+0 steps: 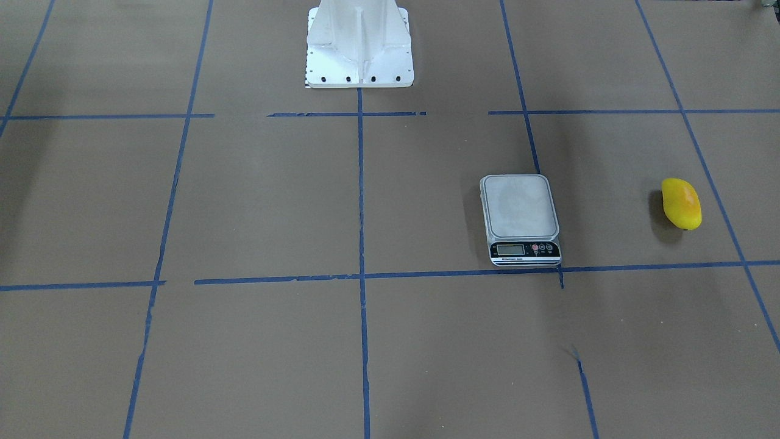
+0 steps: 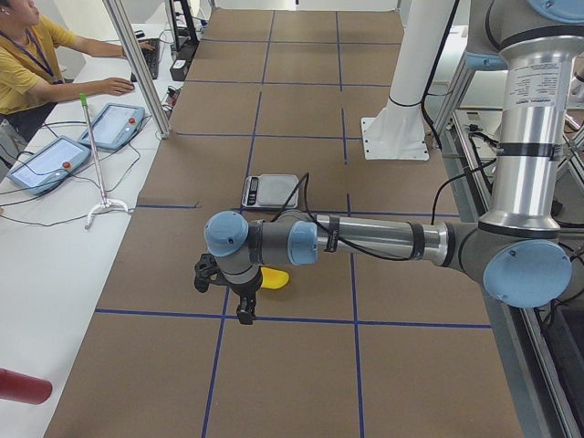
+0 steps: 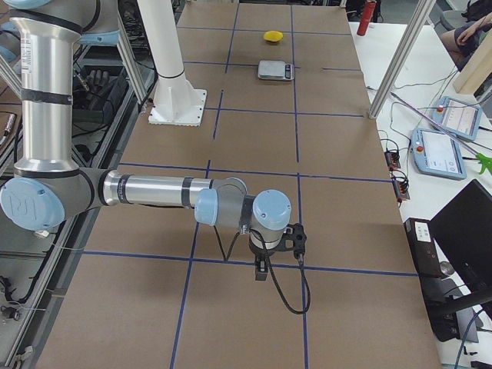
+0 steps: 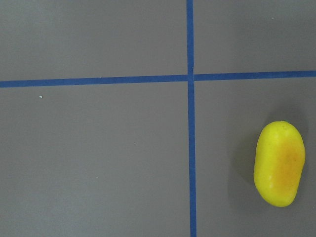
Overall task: Weigh mango
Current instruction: 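Move the left gripper down over the yellow mango, then close the left gripper on the yellow mango and lift it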
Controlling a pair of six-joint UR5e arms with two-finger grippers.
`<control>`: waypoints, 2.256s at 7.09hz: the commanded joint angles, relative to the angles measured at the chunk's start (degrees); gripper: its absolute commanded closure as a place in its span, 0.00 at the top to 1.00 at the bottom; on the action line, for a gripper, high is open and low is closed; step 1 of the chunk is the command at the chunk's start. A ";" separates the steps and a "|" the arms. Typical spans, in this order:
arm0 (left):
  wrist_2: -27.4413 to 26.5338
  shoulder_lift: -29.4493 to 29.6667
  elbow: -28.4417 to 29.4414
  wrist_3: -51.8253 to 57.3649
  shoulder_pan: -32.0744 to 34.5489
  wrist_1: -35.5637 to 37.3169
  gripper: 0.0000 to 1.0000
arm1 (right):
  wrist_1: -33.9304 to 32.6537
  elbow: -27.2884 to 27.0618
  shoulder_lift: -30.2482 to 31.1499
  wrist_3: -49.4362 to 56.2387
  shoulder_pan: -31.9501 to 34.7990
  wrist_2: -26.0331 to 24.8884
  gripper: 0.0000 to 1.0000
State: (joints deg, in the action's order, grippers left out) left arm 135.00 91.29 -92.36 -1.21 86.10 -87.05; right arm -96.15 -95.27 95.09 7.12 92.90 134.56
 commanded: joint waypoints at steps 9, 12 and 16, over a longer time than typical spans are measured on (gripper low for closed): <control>2.82 1.26 8.51 -22.43 -17.45 -22.20 1.00 | 0.00 0.00 0.00 0.00 0.00 0.00 1.00; 2.64 2.22 12.64 -22.95 -20.61 -26.07 0.99 | 0.00 0.00 0.00 0.00 0.00 0.00 1.00; 2.99 2.22 10.64 -23.48 -21.50 -25.63 0.00 | 0.00 0.00 0.00 0.00 0.00 0.00 1.00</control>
State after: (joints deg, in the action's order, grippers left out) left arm 137.72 93.55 -80.24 -24.47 64.72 -112.97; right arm -96.15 -95.27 95.10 7.12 92.90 134.56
